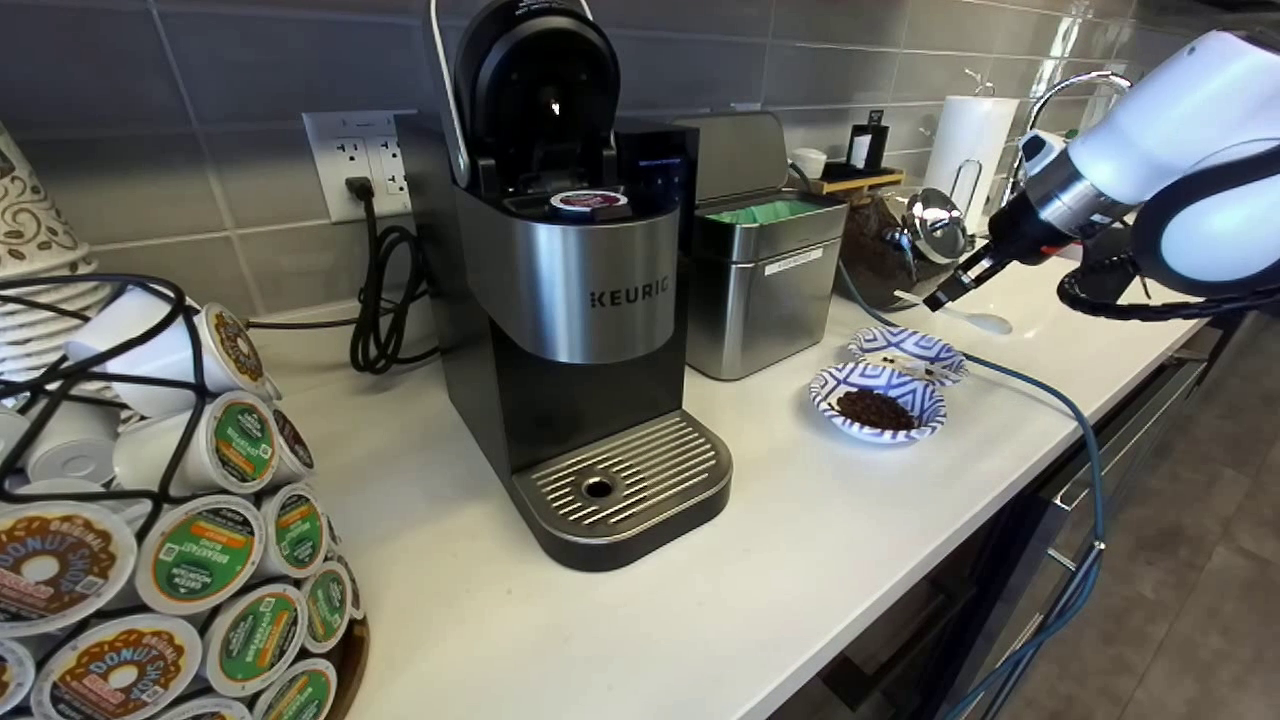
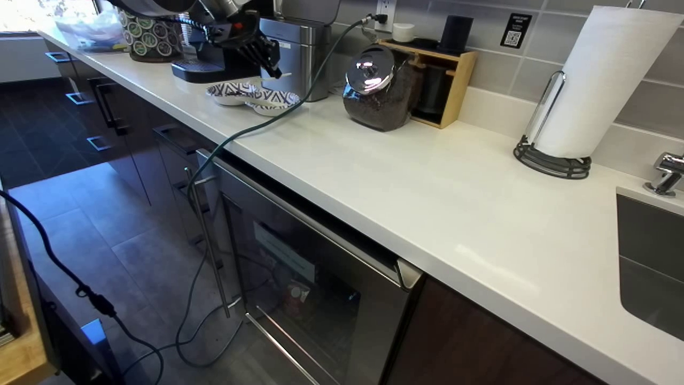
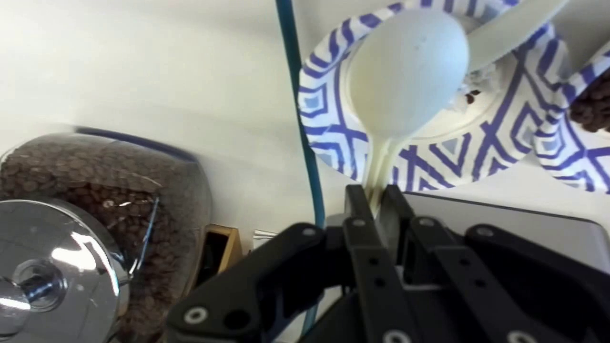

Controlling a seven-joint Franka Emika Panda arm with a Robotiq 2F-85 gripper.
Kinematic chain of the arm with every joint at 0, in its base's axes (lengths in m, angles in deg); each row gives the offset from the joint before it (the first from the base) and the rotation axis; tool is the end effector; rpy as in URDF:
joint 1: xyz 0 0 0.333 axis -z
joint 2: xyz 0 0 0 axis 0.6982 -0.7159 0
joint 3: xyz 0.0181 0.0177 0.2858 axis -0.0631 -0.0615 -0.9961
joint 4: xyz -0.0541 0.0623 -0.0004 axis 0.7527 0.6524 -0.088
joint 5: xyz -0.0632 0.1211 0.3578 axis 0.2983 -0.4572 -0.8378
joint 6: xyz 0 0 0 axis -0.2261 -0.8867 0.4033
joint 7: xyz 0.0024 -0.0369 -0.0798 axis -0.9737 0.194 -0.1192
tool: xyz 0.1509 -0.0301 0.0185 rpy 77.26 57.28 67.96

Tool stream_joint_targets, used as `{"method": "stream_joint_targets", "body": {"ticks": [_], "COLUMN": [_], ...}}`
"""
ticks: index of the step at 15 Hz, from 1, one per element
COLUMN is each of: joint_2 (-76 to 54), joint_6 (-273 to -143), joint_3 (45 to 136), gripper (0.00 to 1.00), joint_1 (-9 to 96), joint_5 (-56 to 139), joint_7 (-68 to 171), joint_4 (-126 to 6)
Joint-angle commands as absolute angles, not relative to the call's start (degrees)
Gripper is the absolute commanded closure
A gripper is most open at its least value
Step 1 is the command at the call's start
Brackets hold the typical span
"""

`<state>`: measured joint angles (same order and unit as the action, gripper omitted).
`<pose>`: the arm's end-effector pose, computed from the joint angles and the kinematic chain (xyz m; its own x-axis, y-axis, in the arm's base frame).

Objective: Move the white spoon to the bowl on the right.

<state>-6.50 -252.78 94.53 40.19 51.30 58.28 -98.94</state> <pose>0.5901 -0.0198 0.2746 0.7956 0.2274 0.5616 0.1479 -0.9717 0.1841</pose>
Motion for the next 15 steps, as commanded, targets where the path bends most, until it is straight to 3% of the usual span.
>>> {"method": "stream_joint_targets", "body": {"ticks": [1,15], "joint_2": [-9.74,-19.68], "joint_6": [-256.80,-264.43], "joint_3": [103.97,121.17], "gripper": [0.97,0.97], "joint_1": [32.80,12.61], "joint_5": [55.71,48.13], "joint_7": [49.78,36.38], "joint_4": [-98.20,-93.72]}}
